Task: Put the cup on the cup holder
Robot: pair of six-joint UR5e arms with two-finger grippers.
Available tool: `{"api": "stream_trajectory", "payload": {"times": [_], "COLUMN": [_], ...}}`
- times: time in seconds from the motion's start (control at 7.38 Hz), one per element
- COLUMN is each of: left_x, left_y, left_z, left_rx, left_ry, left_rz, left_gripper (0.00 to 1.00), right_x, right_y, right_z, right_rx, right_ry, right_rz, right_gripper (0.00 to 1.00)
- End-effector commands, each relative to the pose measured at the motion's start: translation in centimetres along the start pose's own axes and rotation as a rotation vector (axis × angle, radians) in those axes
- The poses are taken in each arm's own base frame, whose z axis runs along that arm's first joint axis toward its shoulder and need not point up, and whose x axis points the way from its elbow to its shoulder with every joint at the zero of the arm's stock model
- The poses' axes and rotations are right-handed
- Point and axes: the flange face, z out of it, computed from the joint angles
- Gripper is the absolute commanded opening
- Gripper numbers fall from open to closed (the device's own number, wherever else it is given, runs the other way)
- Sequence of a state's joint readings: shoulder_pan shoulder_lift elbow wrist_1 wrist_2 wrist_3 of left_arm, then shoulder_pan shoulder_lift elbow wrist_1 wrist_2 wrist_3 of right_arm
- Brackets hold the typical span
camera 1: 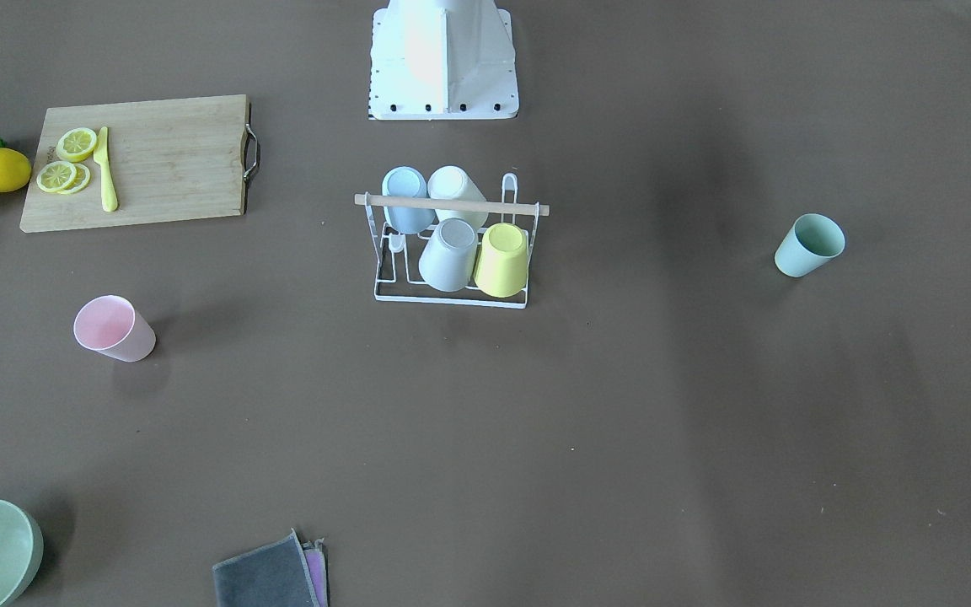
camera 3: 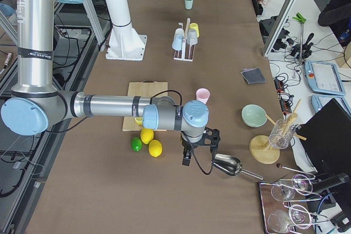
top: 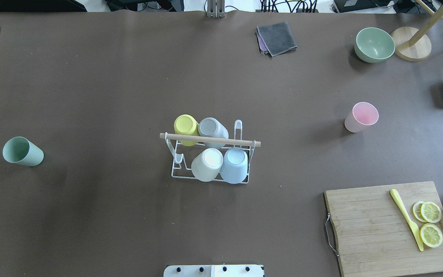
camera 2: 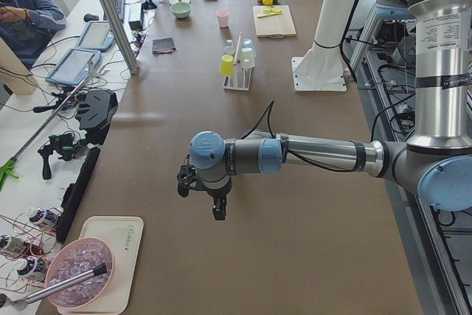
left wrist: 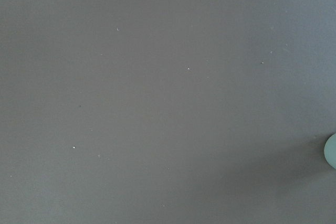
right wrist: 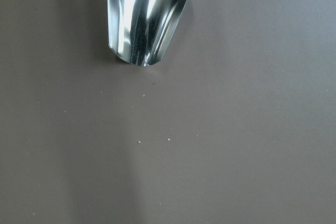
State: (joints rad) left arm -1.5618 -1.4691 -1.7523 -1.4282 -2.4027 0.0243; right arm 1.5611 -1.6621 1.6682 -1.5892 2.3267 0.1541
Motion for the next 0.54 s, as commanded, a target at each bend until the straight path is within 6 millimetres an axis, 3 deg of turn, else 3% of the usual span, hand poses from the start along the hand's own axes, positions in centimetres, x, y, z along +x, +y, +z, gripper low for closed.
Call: {"api": "stream_trajectory", "payload": {"times": [0.0,0.41], "left_x": [-0.12,0.19], "left_y": [0.12,-0.01], "left_z": [0.11,0.36], "left_rx": [-0.002,-0.008], "left_ry": [-0.002,-0.004], "left_rz": [-0.002,0.005], "left_gripper": [0.98,0.98], "right_x": [0.02,-0.10], "right_y": [-0.04,-0.05], "right_z": [0.09,-0.08], "right_rx": [-0.002,0.002], "right_ry": [0.001,0.004], "right_rz": [0.001,0.003], "right_gripper": [1.00,1.00]}}
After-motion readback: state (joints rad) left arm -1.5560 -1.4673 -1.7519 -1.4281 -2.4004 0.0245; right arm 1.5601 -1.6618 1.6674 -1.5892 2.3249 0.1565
